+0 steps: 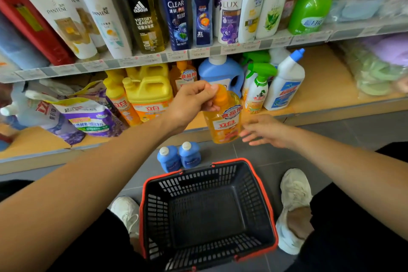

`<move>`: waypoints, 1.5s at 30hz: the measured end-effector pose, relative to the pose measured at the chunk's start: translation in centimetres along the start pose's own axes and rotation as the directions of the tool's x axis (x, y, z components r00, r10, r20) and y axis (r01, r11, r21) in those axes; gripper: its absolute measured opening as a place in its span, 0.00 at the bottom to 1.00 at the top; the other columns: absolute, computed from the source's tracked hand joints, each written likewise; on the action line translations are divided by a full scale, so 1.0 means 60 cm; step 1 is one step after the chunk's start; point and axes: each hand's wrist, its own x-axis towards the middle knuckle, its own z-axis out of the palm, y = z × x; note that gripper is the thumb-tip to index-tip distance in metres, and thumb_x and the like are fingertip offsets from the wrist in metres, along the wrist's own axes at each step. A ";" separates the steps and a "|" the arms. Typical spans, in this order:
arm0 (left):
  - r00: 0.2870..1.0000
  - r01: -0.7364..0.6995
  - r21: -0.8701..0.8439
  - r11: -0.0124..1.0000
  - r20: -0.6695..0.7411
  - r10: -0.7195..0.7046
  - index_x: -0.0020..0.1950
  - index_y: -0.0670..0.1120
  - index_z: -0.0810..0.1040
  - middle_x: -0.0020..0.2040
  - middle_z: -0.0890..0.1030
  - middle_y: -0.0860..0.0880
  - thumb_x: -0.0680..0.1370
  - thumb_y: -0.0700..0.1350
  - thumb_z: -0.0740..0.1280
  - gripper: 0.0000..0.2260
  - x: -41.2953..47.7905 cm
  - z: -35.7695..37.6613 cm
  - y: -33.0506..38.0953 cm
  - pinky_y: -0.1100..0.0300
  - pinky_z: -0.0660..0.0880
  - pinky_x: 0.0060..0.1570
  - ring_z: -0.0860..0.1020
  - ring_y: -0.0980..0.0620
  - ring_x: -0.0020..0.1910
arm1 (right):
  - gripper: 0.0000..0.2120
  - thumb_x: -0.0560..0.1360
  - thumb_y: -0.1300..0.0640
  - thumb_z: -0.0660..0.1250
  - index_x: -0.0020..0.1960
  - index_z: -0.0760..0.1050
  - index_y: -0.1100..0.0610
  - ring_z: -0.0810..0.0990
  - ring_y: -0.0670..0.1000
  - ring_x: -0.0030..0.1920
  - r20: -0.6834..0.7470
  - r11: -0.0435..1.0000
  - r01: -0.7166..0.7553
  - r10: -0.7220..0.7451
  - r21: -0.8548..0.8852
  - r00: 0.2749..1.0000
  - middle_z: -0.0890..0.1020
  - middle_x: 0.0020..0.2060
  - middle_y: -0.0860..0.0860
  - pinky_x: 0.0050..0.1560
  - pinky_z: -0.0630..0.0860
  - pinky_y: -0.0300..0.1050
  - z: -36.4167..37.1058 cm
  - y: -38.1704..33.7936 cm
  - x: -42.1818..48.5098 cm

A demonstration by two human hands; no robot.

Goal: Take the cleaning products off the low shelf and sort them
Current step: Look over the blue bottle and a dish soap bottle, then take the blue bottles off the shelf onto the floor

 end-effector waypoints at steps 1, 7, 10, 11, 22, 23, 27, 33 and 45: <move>1.000 0.024 0.025 0.999 0.004 -0.024 0.38 0.43 0.72 0.34 0.73 0.45 0.84 0.43 0.63 0.14 0.007 0.007 -0.013 0.65 0.79 0.39 0.81 0.48 0.37 | 0.09 0.82 0.55 0.66 0.58 0.78 0.58 0.86 0.53 0.46 -0.011 0.998 0.022 -0.023 -0.057 1.000 0.86 0.48 0.56 0.42 0.82 0.45 0.001 0.005 0.005; 0.984 0.164 0.083 0.983 0.051 -0.168 0.38 0.43 0.71 0.35 0.72 0.45 0.83 0.40 0.64 0.13 0.040 0.015 -0.112 0.66 0.80 0.40 0.76 0.48 0.38 | 0.16 0.74 0.56 0.76 0.60 0.81 0.57 0.82 0.54 0.59 0.132 0.776 0.233 -0.192 -0.586 0.972 0.84 0.56 0.56 0.58 0.77 0.45 0.056 0.076 0.046; 0.969 0.230 0.129 0.965 0.060 -0.239 0.39 0.42 0.72 0.35 0.73 0.44 0.83 0.40 0.64 0.12 0.049 0.011 -0.169 0.63 0.79 0.42 0.75 0.44 0.40 | 0.27 0.77 0.58 0.73 0.74 0.71 0.52 0.72 0.55 0.71 0.252 0.652 0.301 -0.171 -0.696 0.953 0.75 0.71 0.53 0.70 0.68 0.48 0.096 0.132 0.051; 0.965 0.238 0.180 0.955 0.068 -0.253 0.39 0.42 0.73 0.35 0.74 0.44 0.83 0.41 0.65 0.12 0.052 0.008 -0.188 0.59 0.78 0.43 0.75 0.44 0.41 | 0.27 0.77 0.59 0.71 0.75 0.70 0.50 0.72 0.56 0.71 0.272 0.618 0.321 -0.175 -0.717 0.946 0.75 0.71 0.53 0.70 0.69 0.50 0.103 0.146 0.053; 0.911 0.204 0.614 0.763 0.168 -0.378 0.46 0.40 0.83 0.43 0.85 0.44 0.80 0.49 0.71 0.12 0.042 -0.027 -0.299 0.52 0.76 0.50 0.82 0.50 0.44 | 0.21 0.79 0.64 0.68 0.69 0.77 0.50 0.78 0.54 0.65 0.472 0.514 0.438 -0.071 -0.737 0.879 0.82 0.64 0.51 0.63 0.73 0.48 0.073 0.184 0.027; 0.917 0.202 0.620 0.758 0.152 -0.369 0.48 0.39 0.83 0.45 0.85 0.42 0.80 0.50 0.71 0.13 0.038 -0.030 -0.301 0.50 0.77 0.52 0.82 0.47 0.46 | 0.21 0.79 0.64 0.68 0.70 0.77 0.50 0.78 0.55 0.65 0.490 0.501 0.447 -0.053 -0.741 0.870 0.82 0.64 0.51 0.63 0.73 0.49 0.074 0.187 0.024; 0.941 0.112 0.731 0.673 0.139 -0.308 0.48 0.45 0.84 0.48 0.85 0.46 0.80 0.56 0.69 0.14 0.022 -0.046 -0.305 0.47 0.77 0.52 0.81 0.47 0.50 | 0.21 0.78 0.61 0.69 0.69 0.77 0.48 0.78 0.54 0.65 0.539 0.370 0.506 -0.018 -0.779 0.842 0.82 0.64 0.49 0.59 0.72 0.46 0.078 0.186 0.013; 0.999 0.010 0.769 0.640 0.013 -0.031 0.52 0.46 0.82 0.50 0.84 0.48 0.82 0.50 0.66 0.09 0.005 -0.047 -0.305 0.50 0.75 0.50 0.79 0.46 0.52 | 0.17 0.73 0.55 0.77 0.60 0.81 0.54 0.84 0.50 0.51 0.268 0.769 0.323 -0.204 -0.552 0.942 0.85 0.53 0.52 0.54 0.80 0.47 0.064 0.102 0.051; 0.889 0.164 0.986 -0.011 -0.143 0.434 0.73 0.49 0.69 0.79 0.63 0.43 0.71 0.54 0.62 0.30 0.116 -0.126 -0.210 0.41 0.58 0.72 0.60 0.38 0.78 | 0.31 0.75 0.57 0.74 0.74 0.67 0.58 0.74 0.50 0.69 -0.343 0.928 0.371 -0.360 -0.036 0.868 0.75 0.71 0.52 0.69 0.70 0.48 0.038 -0.086 0.268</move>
